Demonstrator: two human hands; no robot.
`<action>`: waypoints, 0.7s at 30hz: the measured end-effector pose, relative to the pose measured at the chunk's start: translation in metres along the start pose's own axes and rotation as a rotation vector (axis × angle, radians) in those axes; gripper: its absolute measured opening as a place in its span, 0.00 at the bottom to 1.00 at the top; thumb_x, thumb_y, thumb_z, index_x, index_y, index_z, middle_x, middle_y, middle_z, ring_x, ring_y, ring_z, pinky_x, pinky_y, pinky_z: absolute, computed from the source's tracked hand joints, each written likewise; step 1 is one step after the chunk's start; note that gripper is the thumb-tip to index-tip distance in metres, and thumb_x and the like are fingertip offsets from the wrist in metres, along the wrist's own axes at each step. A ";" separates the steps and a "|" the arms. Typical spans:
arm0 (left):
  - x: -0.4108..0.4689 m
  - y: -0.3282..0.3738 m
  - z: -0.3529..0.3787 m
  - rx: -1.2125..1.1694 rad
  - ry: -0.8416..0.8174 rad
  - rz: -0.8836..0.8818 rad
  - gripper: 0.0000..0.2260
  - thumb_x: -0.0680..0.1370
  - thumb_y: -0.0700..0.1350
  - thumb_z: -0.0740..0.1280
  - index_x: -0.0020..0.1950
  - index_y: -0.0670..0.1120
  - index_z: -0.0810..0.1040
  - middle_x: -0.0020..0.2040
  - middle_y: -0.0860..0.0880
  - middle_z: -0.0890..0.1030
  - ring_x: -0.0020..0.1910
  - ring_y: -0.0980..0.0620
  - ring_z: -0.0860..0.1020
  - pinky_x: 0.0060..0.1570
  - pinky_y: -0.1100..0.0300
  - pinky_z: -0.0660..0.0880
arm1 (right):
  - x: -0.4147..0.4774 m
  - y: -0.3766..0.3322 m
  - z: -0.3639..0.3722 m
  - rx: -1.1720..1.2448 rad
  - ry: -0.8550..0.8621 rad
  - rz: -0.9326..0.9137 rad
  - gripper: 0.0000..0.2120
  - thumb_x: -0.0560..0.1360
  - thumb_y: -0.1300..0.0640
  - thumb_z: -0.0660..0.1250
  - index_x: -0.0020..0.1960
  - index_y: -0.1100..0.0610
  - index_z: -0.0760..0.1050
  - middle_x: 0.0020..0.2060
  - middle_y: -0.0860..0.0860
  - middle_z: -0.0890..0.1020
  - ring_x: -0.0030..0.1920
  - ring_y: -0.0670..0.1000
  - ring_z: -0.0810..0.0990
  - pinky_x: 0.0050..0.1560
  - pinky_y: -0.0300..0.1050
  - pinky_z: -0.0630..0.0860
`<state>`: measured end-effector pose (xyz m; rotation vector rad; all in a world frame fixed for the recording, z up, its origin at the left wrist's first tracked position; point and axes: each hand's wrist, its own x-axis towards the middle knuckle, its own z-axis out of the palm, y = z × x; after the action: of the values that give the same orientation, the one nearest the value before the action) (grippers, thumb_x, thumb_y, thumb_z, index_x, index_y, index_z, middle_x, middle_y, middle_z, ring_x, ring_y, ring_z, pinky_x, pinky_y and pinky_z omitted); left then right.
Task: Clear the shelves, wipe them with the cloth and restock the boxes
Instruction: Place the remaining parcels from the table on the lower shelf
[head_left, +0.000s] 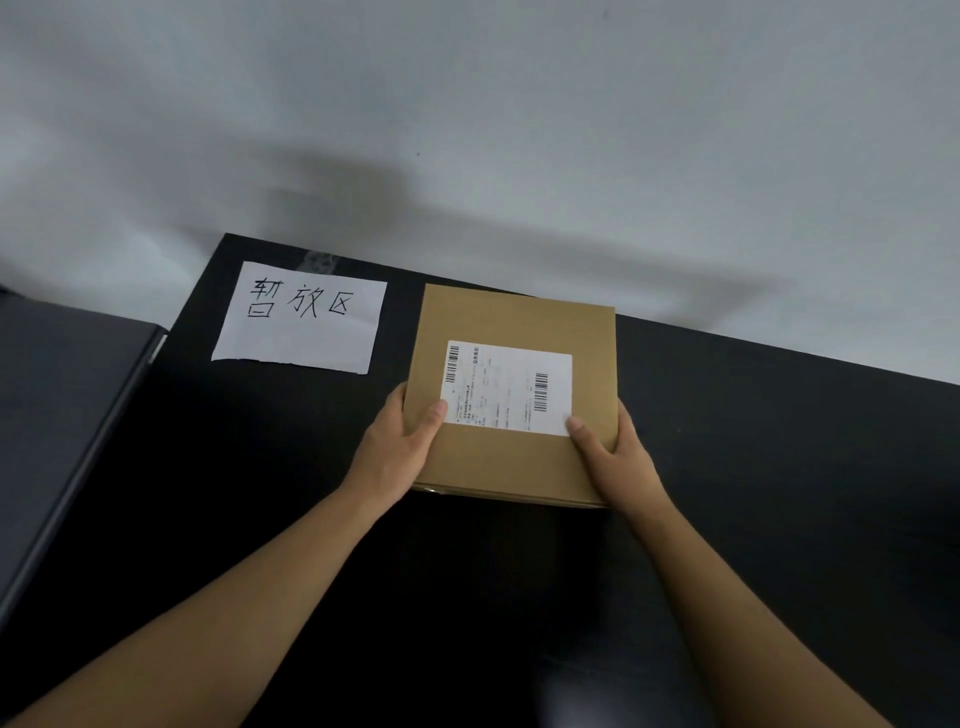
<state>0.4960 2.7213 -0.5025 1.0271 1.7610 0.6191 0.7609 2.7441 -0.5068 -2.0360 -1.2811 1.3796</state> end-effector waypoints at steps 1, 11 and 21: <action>0.000 -0.001 0.001 0.000 0.007 0.012 0.24 0.81 0.64 0.61 0.75 0.58 0.66 0.64 0.57 0.78 0.61 0.55 0.77 0.59 0.55 0.74 | -0.001 0.000 0.000 0.021 0.000 0.003 0.40 0.75 0.33 0.66 0.81 0.41 0.53 0.66 0.44 0.74 0.57 0.47 0.76 0.56 0.44 0.72; -0.022 0.014 -0.009 -0.037 0.045 0.085 0.20 0.80 0.64 0.62 0.70 0.62 0.68 0.61 0.60 0.79 0.58 0.58 0.78 0.59 0.51 0.78 | -0.025 -0.016 -0.013 0.083 0.017 -0.074 0.40 0.75 0.34 0.67 0.81 0.40 0.53 0.63 0.43 0.74 0.54 0.44 0.77 0.50 0.42 0.73; -0.090 0.035 -0.053 -0.088 0.223 0.101 0.24 0.80 0.65 0.61 0.74 0.60 0.66 0.62 0.59 0.78 0.59 0.56 0.78 0.60 0.51 0.76 | -0.069 -0.078 -0.021 0.050 -0.077 -0.258 0.35 0.77 0.37 0.68 0.79 0.37 0.56 0.57 0.36 0.76 0.52 0.38 0.78 0.44 0.36 0.74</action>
<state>0.4756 2.6645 -0.4102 1.0228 1.8632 0.8960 0.7349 2.7310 -0.4047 -1.7284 -1.4670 1.3651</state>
